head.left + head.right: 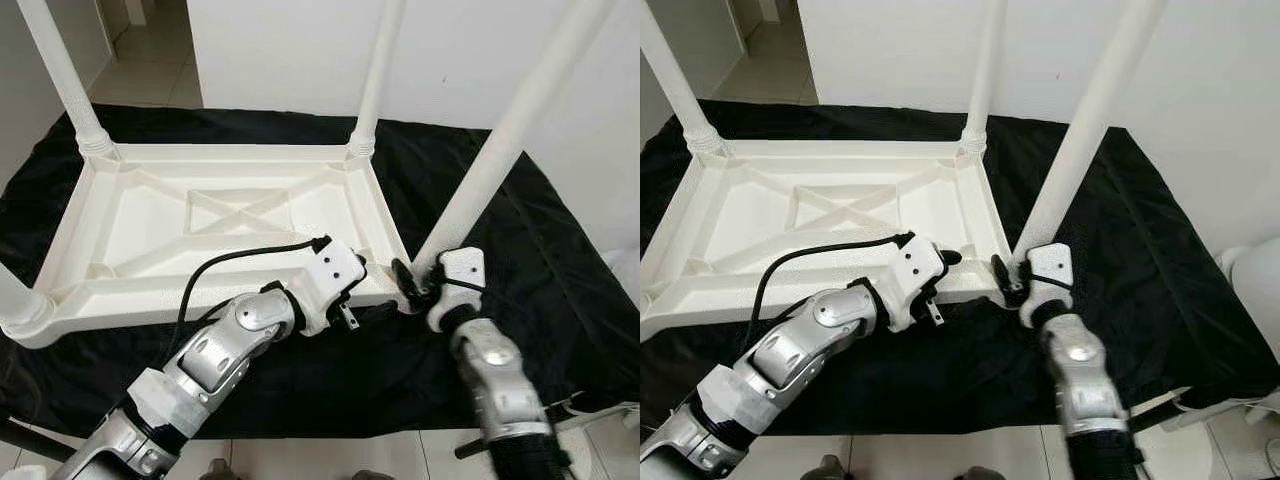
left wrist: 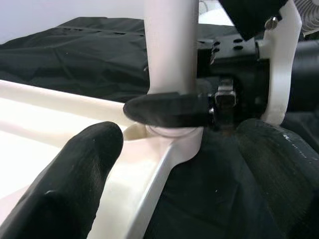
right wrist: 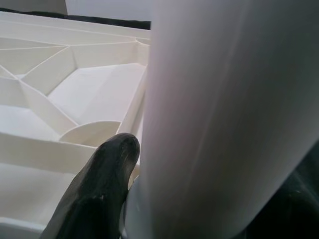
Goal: Building children table
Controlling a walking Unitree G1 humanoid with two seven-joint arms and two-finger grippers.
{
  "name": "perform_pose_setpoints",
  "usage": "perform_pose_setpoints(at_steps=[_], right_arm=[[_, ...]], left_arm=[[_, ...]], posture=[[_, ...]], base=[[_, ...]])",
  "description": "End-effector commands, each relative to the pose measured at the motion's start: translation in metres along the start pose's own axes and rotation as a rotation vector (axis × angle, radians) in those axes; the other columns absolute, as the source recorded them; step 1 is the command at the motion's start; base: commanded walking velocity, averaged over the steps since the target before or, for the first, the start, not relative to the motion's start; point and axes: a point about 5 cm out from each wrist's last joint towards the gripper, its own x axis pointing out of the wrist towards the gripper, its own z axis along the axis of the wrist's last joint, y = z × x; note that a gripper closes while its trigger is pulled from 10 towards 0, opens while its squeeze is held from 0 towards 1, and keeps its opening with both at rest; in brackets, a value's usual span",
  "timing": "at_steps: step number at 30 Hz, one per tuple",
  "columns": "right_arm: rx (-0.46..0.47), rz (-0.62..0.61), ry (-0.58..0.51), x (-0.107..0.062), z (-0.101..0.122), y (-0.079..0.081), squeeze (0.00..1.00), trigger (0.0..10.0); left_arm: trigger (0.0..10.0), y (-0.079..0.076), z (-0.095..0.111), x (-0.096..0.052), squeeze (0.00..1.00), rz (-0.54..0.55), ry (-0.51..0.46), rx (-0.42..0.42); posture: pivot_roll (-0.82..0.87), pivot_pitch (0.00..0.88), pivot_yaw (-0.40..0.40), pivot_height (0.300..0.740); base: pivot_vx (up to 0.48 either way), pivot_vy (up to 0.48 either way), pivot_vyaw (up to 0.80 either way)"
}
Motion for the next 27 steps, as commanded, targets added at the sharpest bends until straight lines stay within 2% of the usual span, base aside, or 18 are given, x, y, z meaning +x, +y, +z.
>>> perform_pose_setpoints(at_steps=[1,2,4,7,8,13,22,23,26,27], right_arm=[[0.073,-0.073,0.023,-0.001,-0.003,0.000,0.00,10.0],[0.076,-0.132,0.028,-0.002,-0.003,0.002,0.00,10.0],[0.076,-0.132,0.028,-0.002,-0.003,0.002,0.00,10.0],[0.082,-0.353,0.068,-0.009,-0.008,0.015,0.00,10.0],[0.096,-0.377,0.082,-0.011,-0.010,0.021,0.00,10.0],[0.104,-0.367,0.083,-0.010,-0.008,0.028,0.00,10.0],[0.101,-0.329,0.044,-0.008,-0.001,0.028,0.00,10.0],[0.115,-0.312,0.030,-0.008,0.001,0.029,1.00,10.0],[0.124,-0.297,0.013,-0.009,0.003,0.029,1.00,10.0],[0.126,-0.276,-0.007,-0.009,0.006,0.024,1.00,10.0]], left_arm=[[10.0,-0.002,-0.002,-0.001,0.00,-0.117,0.013,0.004],[10.0,0.000,-0.003,-0.001,0.00,-0.110,0.015,0.004],[10.0,0.000,-0.003,-0.001,0.00,-0.110,0.015,0.004],[10.0,0.007,-0.003,-0.003,0.00,-0.091,0.021,0.007],[10.0,0.008,-0.003,-0.004,0.00,-0.086,0.022,0.007],[10.0,0.009,-0.003,-0.004,0.00,-0.080,0.023,0.005],[10.0,0.010,-0.002,-0.003,0.00,-0.076,0.022,0.010],[10.0,0.011,-0.002,-0.003,0.00,-0.073,0.021,0.011],[10.0,0.012,-0.002,-0.004,0.00,-0.070,0.021,0.011],[10.0,0.012,-0.002,-0.004,0.00,-0.069,0.021,0.011]], posture=[[0.01,0.004,-0.062,0.740],[0.01,0.006,-0.063,0.740],[0.01,0.006,-0.063,0.740],[0.02,0.012,-0.062,0.740],[0.02,0.013,-0.062,0.740],[0.01,0.016,-0.058,0.740],[0.01,0.013,-0.061,0.740],[0.01,0.012,-0.062,0.740],[0.01,0.011,-0.062,0.740],[0.01,0.010,-0.063,0.740]], base=[[0.000,0.000,0.00],[0.000,0.000,0.00],[0.000,0.000,0.00],[0.000,0.000,0.00],[0.000,0.000,0.00],[0.000,0.000,0.00],[0.000,0.000,0.00],[0.000,0.000,0.00],[0.000,0.000,0.00],[0.000,0.000,0.00]])
